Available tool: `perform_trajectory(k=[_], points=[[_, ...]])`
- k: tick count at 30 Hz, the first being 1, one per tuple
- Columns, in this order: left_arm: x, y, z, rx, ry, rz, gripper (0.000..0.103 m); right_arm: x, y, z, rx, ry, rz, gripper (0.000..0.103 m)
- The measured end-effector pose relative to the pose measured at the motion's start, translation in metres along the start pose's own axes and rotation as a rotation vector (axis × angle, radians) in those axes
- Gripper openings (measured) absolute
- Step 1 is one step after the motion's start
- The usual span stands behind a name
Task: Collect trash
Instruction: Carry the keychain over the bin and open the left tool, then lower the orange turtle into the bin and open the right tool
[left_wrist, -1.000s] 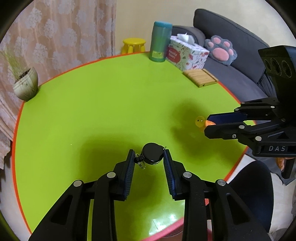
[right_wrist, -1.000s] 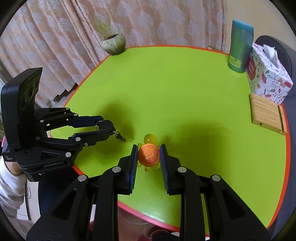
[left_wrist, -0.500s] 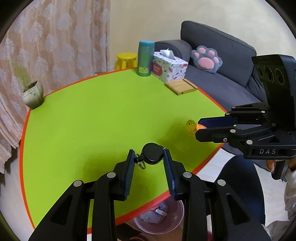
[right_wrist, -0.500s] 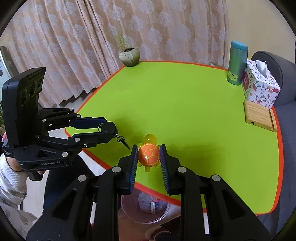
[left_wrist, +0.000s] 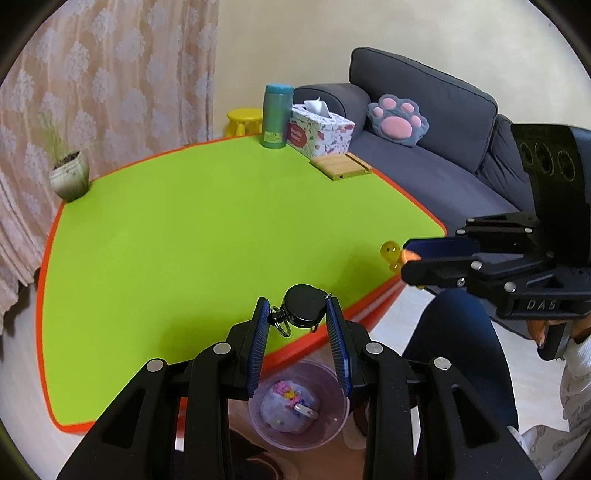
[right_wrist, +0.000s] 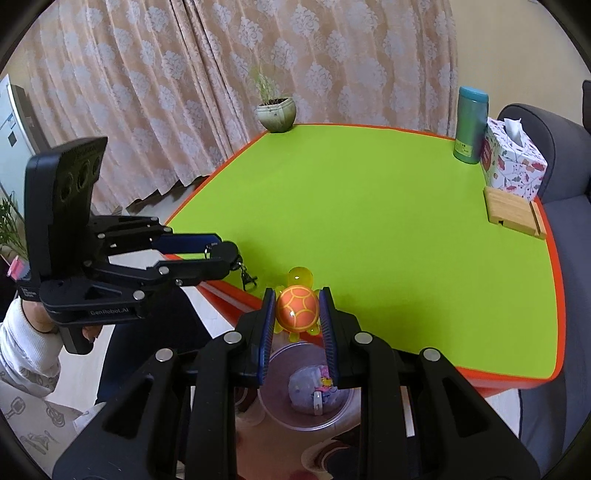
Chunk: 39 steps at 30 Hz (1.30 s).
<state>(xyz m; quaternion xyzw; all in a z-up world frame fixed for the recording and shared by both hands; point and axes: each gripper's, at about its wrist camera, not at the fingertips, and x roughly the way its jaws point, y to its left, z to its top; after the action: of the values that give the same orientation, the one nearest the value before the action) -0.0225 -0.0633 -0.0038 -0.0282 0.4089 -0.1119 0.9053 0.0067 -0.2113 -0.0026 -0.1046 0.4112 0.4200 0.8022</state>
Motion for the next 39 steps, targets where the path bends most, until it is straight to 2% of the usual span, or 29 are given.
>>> perform_trajectory(k=[11,15,16,18,19,20,21,26,39], points=[[0.009,-0.014,-0.025,0.01,0.055,-0.023,0.031,-0.006,0.0,-0.018,0.026,0.006,0.006,0.024],[0.011,-0.017,-0.027,0.021,0.066,-0.025,0.035,-0.005,-0.003,-0.021,0.036,0.008,0.008,0.024],[0.012,-0.017,-0.027,0.023,0.071,-0.018,0.04,-0.005,-0.003,-0.021,0.037,0.008,0.008,0.024],[0.013,-0.015,-0.027,0.014,0.067,-0.014,0.07,-0.006,-0.002,-0.022,0.038,0.007,0.008,0.024],[0.012,-0.014,-0.028,0.009,0.06,-0.008,0.076,-0.006,-0.002,-0.022,0.039,0.007,0.008,0.024],[0.012,-0.012,-0.028,0.002,0.049,0.007,0.088,-0.007,-0.002,-0.022,0.04,0.006,0.008,0.024],[0.011,-0.012,-0.028,-0.004,0.04,0.016,0.091,-0.006,-0.002,-0.022,0.04,0.007,0.008,0.024],[0.008,-0.006,-0.027,-0.019,0.034,0.036,0.095,-0.007,-0.003,-0.023,0.039,0.006,0.009,0.024],[0.001,0.0,-0.026,-0.047,0.009,0.055,0.095,-0.007,0.003,-0.024,0.028,0.01,0.01,0.024]])
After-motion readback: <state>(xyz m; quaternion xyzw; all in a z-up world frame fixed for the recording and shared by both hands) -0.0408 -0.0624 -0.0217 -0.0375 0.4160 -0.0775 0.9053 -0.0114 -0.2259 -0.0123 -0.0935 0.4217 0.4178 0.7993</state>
